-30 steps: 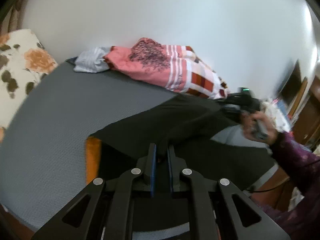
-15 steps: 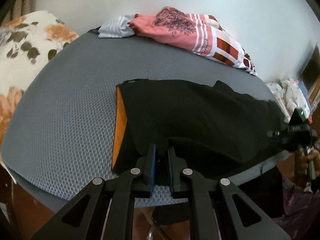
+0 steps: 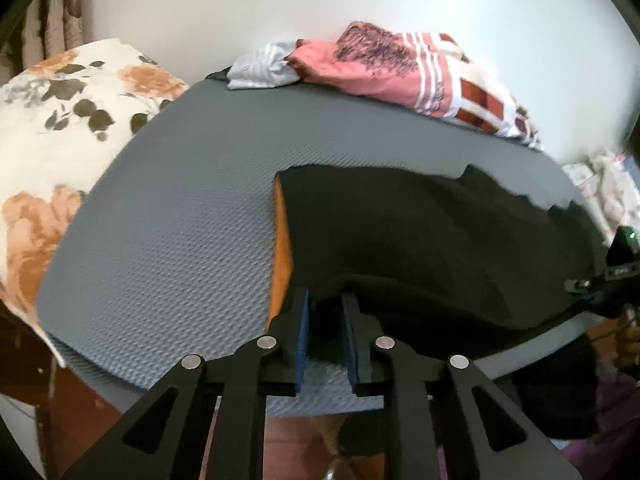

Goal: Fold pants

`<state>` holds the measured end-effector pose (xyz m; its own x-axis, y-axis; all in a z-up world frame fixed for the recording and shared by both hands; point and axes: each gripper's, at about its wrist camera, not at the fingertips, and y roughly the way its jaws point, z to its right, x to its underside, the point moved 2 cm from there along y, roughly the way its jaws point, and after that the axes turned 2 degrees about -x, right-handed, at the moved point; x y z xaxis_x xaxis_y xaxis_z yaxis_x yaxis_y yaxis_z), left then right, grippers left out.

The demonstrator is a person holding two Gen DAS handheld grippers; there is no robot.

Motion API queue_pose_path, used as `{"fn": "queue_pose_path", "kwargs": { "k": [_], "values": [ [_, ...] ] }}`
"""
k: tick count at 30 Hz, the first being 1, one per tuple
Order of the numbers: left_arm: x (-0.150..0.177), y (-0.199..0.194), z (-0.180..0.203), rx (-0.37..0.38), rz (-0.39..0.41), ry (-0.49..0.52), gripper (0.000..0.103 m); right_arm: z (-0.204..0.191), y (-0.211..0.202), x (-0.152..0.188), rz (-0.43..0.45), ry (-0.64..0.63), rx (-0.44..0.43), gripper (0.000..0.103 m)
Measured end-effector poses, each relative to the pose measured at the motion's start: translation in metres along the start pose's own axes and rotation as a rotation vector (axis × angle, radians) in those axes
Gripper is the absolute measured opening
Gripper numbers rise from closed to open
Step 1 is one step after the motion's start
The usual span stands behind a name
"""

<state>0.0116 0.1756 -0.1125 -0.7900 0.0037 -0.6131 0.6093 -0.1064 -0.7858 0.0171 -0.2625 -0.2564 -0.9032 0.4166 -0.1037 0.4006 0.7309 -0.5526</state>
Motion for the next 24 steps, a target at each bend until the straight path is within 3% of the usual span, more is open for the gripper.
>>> {"fn": "queue_pose_path", "kwargs": {
  "k": [2,4,9,13,14,18,21,24],
  "values": [
    [0.001,-0.003,-0.005,-0.070,-0.005,0.011,0.054,-0.001,0.001,0.000,-0.002,-0.003,-0.006,0.004],
    [-0.001,-0.011,-0.014,-0.132,0.031,0.006,0.066,-0.002,0.001,0.000,-0.004,-0.017,-0.003,0.004],
    [-0.014,-0.036,-0.043,-0.179,0.098,-0.105,0.066,-0.001,0.003,-0.001,-0.009,-0.008,-0.020,0.004],
    [-0.026,-0.065,-0.029,-0.117,0.197,-0.108,0.066,-0.001,0.004,0.000,-0.008,-0.011,-0.027,0.004],
    [-0.032,-0.068,-0.014,-0.061,0.199,-0.079,0.066,0.000,0.005,0.000,-0.008,-0.008,-0.030,0.004],
    [-0.039,-0.041,0.050,0.092,0.112,0.033,0.066,0.000,0.006,0.000,-0.006,-0.009,-0.040,0.004],
    [-0.032,0.009,0.089,0.084,-0.005,0.126,0.066,0.000,0.007,0.001,-0.012,-0.010,-0.058,0.006],
    [-0.019,0.049,0.093,0.096,-0.108,0.109,0.066,-0.001,0.005,0.001,-0.017,-0.031,-0.074,0.008]
  ]
}}
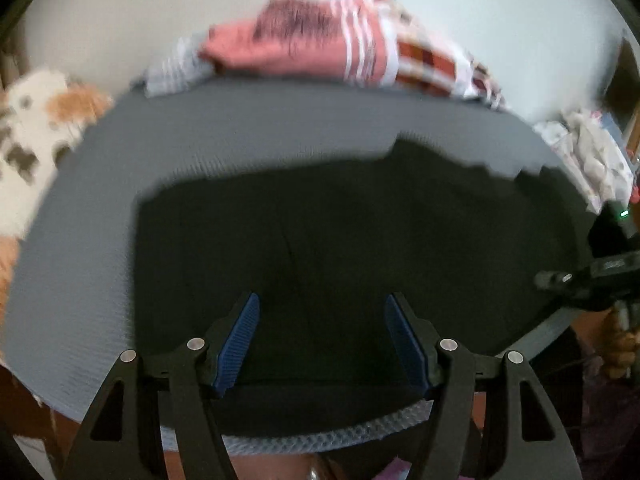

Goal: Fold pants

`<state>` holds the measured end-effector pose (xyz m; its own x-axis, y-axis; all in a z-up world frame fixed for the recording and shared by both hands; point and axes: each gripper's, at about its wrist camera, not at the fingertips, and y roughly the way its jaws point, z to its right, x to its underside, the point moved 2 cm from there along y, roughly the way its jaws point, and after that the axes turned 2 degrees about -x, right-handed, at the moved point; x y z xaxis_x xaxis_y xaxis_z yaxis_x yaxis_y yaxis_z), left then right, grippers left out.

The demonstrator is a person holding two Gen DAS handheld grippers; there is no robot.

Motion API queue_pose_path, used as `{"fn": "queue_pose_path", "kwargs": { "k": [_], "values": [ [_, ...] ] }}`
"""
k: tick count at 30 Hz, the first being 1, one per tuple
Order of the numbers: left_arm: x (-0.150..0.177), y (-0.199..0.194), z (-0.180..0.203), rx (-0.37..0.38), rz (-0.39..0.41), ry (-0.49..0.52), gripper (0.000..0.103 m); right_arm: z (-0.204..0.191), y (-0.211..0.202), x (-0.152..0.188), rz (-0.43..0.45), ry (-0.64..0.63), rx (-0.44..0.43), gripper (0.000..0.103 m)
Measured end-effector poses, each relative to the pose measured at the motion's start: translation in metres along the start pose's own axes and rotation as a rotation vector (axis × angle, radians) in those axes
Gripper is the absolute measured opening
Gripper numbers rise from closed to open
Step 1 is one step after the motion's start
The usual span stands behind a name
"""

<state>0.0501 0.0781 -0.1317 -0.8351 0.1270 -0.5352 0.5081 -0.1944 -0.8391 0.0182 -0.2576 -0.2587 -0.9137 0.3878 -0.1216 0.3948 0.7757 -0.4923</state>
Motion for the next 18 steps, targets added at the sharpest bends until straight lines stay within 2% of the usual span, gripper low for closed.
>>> {"fn": "queue_pose_path", "kwargs": {
  "k": [2,5,8,11,13,15,17,18],
  "values": [
    [0.007,0.010,-0.001,0.003,-0.025,-0.031,0.066,-0.002,-0.005,-0.003,0.008,-0.020,-0.027,0.010],
    [0.007,0.012,0.008,-0.028,-0.024,0.011,0.066,0.000,-0.018,-0.015,0.036,-0.015,-0.090,0.012],
    [0.011,0.013,0.012,-0.049,-0.024,0.031,0.066,0.010,-0.041,-0.035,0.102,-0.020,-0.110,0.012],
    [0.011,0.014,0.012,-0.042,-0.027,0.027,0.066,0.034,-0.081,-0.070,0.234,-0.015,-0.092,0.013],
    [0.013,0.011,0.008,-0.042,-0.029,0.029,0.066,0.060,-0.113,-0.102,0.311,0.032,-0.099,0.014],
    [0.012,0.011,0.009,-0.022,-0.035,0.031,0.066,0.083,-0.136,-0.130,0.342,0.067,-0.108,0.018],
    [0.011,0.012,0.010,-0.032,-0.040,0.042,0.066,0.093,-0.150,-0.150,0.360,0.069,-0.070,0.020],
    [0.011,0.012,0.011,-0.039,-0.040,0.048,0.066,0.096,-0.162,-0.158,0.404,0.069,-0.048,0.019]
  ]
}}
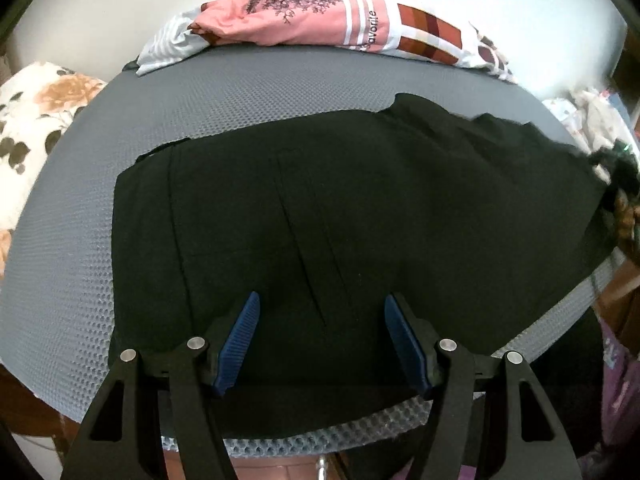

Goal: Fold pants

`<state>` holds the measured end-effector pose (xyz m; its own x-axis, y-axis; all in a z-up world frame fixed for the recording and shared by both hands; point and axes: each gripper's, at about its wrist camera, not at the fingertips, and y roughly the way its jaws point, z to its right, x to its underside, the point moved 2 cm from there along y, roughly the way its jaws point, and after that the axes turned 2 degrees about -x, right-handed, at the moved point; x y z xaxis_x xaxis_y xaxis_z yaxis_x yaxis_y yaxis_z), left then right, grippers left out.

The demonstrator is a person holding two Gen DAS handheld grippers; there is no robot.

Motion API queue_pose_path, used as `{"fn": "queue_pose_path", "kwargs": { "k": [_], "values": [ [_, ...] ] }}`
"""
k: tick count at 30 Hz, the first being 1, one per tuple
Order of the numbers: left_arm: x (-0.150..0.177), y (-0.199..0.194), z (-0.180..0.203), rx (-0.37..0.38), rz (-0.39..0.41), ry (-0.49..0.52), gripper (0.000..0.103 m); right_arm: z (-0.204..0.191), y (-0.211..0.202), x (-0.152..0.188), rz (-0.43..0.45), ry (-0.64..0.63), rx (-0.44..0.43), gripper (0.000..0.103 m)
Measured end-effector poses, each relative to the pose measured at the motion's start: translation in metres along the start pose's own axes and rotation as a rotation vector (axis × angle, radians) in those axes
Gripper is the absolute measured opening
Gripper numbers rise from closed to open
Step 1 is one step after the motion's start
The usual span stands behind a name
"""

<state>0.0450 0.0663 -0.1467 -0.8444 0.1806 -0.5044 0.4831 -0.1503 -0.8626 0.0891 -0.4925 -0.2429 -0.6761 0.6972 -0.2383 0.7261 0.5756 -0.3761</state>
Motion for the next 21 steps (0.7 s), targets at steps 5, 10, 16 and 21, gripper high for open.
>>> {"fn": "queue_pose_path", "kwargs": {
  "k": [5,10,16,21],
  "values": [
    [0.001,-0.001,-0.003,0.010,0.005,0.000,0.066,0.027,-0.056,-0.032,0.143,0.143,-0.090,0.046],
    [0.001,-0.002,-0.004,0.009,0.007,0.014,0.066,0.052,-0.094,-0.048,0.223,0.160,-0.067,0.047],
    [0.000,-0.001,-0.002,0.002,0.002,0.029,0.066,0.076,-0.124,-0.068,0.302,0.196,-0.023,0.006],
    [-0.004,0.000,-0.003,0.019,-0.020,0.044,0.066,0.073,-0.149,-0.050,0.307,0.192,0.022,0.005]
  ]
}}
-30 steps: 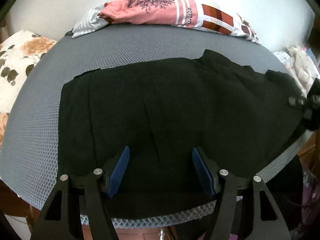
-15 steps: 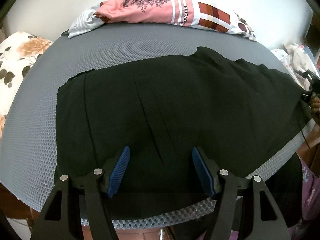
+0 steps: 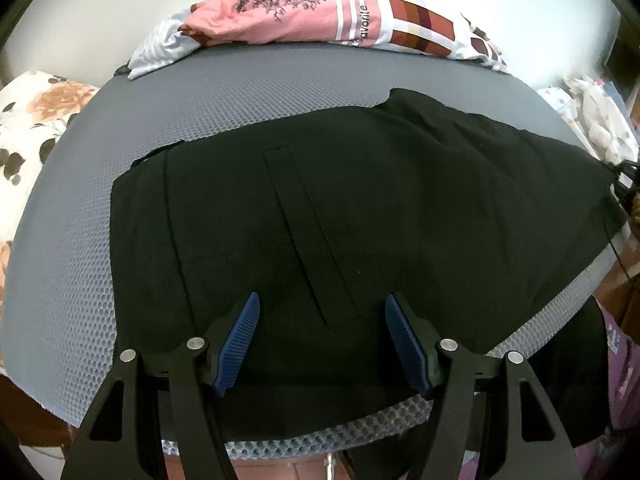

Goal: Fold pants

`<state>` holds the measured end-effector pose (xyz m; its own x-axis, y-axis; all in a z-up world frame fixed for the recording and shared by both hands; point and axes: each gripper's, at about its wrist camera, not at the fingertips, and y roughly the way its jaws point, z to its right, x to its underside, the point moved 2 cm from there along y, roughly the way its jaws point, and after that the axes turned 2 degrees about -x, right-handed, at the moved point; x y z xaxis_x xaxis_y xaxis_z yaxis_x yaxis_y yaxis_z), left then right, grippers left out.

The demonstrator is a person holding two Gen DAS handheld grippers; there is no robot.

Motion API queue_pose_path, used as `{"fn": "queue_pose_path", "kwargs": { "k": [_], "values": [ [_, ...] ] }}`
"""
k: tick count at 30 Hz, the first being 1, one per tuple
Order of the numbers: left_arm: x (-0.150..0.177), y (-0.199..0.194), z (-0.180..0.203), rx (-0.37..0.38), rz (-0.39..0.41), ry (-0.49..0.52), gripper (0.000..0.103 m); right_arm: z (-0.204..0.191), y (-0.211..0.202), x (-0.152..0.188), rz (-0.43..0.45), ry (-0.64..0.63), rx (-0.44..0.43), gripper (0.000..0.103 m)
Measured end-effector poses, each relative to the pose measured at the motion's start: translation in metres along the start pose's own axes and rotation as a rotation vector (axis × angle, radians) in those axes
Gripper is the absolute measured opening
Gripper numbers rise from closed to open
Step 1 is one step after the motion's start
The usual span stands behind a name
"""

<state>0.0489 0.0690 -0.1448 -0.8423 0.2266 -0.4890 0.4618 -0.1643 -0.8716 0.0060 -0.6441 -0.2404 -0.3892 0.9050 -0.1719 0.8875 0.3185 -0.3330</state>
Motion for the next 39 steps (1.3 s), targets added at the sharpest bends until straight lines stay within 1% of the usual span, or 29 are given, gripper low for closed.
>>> {"fn": "queue_pose_path", "kwargs": {
  "k": [3,4,6,8,9,10,11,12,13,15,17,18,19,20,21,22,23,25,26,27,29,30,32,33,35,37,39],
  "values": [
    [-0.001,0.001,-0.003,0.008,-0.012,0.018,0.066,-0.010,-0.028,0.016,0.026,-0.049,0.007,0.004],
    [-0.001,0.000,-0.004,0.014,-0.016,0.022,0.066,-0.009,-0.037,0.022,0.028,-0.046,0.003,0.004],
    [-0.002,0.000,-0.006,0.026,-0.021,0.035,0.066,-0.001,-0.051,0.036,0.023,-0.038,0.009,0.004],
    [-0.002,0.001,-0.008,0.036,-0.021,0.044,0.066,0.019,-0.054,0.045,-0.005,-0.020,0.057,0.004],
    [-0.003,0.001,-0.008,0.042,-0.019,0.048,0.066,0.033,-0.052,0.047,-0.018,0.009,0.076,0.004],
    [-0.003,0.002,-0.010,0.045,-0.018,0.051,0.066,0.047,-0.050,0.048,-0.022,0.055,0.077,0.004],
    [-0.003,0.002,-0.011,0.047,-0.018,0.053,0.066,0.055,-0.049,0.049,-0.020,0.083,0.056,0.000],
    [-0.003,0.002,-0.011,0.047,-0.021,0.058,0.066,0.056,-0.051,0.048,-0.013,0.085,0.031,0.000],
    [-0.003,0.002,-0.011,0.046,-0.024,0.064,0.066,0.056,-0.053,0.048,-0.012,0.081,0.033,0.000],
    [-0.004,0.002,-0.011,0.048,-0.026,0.068,0.066,0.058,-0.060,0.046,0.000,0.089,0.010,0.004],
    [-0.004,0.002,-0.011,0.047,-0.030,0.077,0.066,0.061,-0.063,0.041,0.008,0.122,-0.006,0.007],
    [-0.004,0.002,-0.011,0.048,-0.032,0.081,0.066,0.063,-0.063,0.039,0.007,0.148,-0.033,0.009],
    [-0.005,0.002,-0.012,0.051,-0.032,0.084,0.066,0.065,-0.067,0.038,0.010,0.161,-0.039,0.010],
    [-0.005,0.003,-0.011,0.052,-0.032,0.084,0.066,0.065,-0.069,0.037,0.017,0.155,-0.028,0.010],
    [-0.005,0.002,-0.011,0.053,-0.032,0.084,0.066,0.063,-0.070,0.037,0.019,0.134,0.005,0.010],
    [-0.005,0.002,-0.011,0.052,-0.033,0.085,0.066,0.064,-0.069,0.037,0.019,0.121,0.039,0.006],
    [-0.005,0.002,-0.011,0.048,-0.035,0.085,0.066,0.066,-0.068,0.037,0.017,0.127,0.047,0.002],
    [-0.007,-0.004,-0.012,0.006,-0.028,0.082,0.066,0.068,-0.068,0.038,0.021,0.127,0.044,0.002],
    [-0.009,-0.011,-0.015,-0.014,-0.011,0.073,0.066,0.065,-0.066,0.037,0.022,0.110,0.057,0.002],
    [-0.011,-0.023,-0.022,-0.014,0.023,0.038,0.066,0.065,-0.070,0.038,0.022,0.099,0.067,0.002],
    [-0.012,-0.048,-0.044,0.018,0.081,-0.069,0.066,0.065,-0.071,0.038,0.023,0.094,0.077,0.002],
    [-0.010,-0.062,-0.060,0.028,0.102,-0.139,0.067,0.064,-0.067,0.038,0.022,0.092,0.079,0.002],
    [-0.001,-0.080,-0.089,0.031,0.106,-0.242,0.067,0.067,-0.074,0.039,0.023,0.097,0.078,0.001],
    [0.007,-0.085,-0.102,0.022,0.088,-0.276,0.067,0.068,-0.073,0.038,0.025,0.101,0.074,0.001],
    [0.021,-0.084,-0.114,-0.011,0.032,-0.277,0.067,0.070,-0.073,0.039,0.032,0.116,0.060,0.000],
    [0.037,-0.077,-0.113,0.002,-0.032,-0.245,0.065,0.076,-0.078,0.042,0.035,0.131,0.050,0.000],
    [0.045,-0.067,-0.110,0.020,-0.066,-0.235,0.065,0.075,-0.078,0.042,0.037,0.133,0.057,0.000]
  ]
}}
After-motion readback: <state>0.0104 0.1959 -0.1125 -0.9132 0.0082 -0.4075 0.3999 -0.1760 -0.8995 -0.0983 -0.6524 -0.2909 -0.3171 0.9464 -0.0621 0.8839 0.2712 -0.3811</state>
